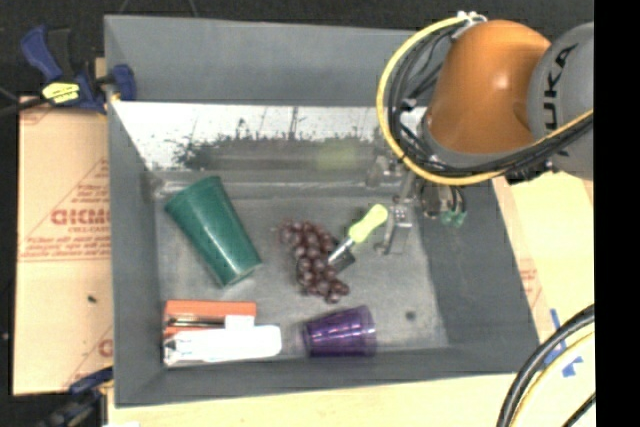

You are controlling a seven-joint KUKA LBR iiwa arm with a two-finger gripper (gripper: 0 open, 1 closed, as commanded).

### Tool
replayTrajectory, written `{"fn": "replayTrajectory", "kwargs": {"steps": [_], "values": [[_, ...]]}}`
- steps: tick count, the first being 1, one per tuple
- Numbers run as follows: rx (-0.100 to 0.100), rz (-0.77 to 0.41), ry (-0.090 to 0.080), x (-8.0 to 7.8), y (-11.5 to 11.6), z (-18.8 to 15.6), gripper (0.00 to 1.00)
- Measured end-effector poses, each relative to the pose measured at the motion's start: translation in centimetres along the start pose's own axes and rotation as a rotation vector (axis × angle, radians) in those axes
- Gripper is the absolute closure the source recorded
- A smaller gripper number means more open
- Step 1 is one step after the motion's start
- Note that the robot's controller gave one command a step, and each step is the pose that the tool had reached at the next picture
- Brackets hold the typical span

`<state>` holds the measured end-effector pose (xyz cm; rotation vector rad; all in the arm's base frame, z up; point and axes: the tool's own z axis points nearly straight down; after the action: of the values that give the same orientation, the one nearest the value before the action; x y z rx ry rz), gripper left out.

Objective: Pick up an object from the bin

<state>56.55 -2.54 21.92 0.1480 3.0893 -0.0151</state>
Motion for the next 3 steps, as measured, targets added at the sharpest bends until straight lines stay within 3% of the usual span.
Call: {"fn": "replayTrajectory", "kwargs": {"steps": [1,2,3], "values": [[0.0,-0.008,-0.008,-2.8,3.1,12.5,0.0],[-0.001,0.031,-0.008,1.0,2.2,8.8,0.0],[0.0,0.035,-0.01,1.3,2.0,8.2,0.0]]}}
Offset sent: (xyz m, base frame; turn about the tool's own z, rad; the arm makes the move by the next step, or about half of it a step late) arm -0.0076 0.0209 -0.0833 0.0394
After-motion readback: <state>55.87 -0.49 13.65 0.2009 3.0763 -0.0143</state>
